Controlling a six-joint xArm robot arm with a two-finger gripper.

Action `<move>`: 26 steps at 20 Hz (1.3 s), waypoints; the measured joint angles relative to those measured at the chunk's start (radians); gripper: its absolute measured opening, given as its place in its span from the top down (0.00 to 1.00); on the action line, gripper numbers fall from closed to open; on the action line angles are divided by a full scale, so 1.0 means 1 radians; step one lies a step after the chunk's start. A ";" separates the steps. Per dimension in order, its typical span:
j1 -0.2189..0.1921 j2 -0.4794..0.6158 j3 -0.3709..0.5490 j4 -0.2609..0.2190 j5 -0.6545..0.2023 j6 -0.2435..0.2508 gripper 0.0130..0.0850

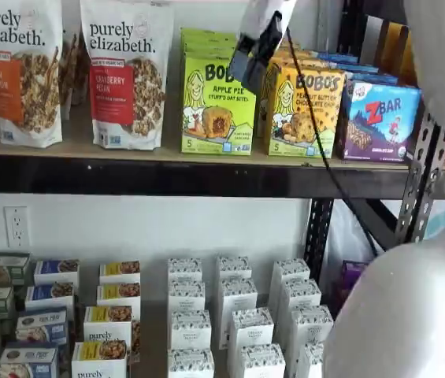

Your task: Pick the green box on the top shelf, the fourth from the left

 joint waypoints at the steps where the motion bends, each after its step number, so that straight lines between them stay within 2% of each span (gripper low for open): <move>1: -0.001 -0.009 0.012 0.004 -0.018 -0.001 0.00; 3: -0.006 -0.034 0.030 0.017 -0.055 -0.003 0.00; 8: -0.016 -0.036 0.011 0.032 -0.044 -0.002 0.00; 15: -0.022 -0.041 0.007 0.046 -0.083 -0.002 0.00; 26: -0.048 0.035 -0.074 0.050 -0.104 -0.023 0.00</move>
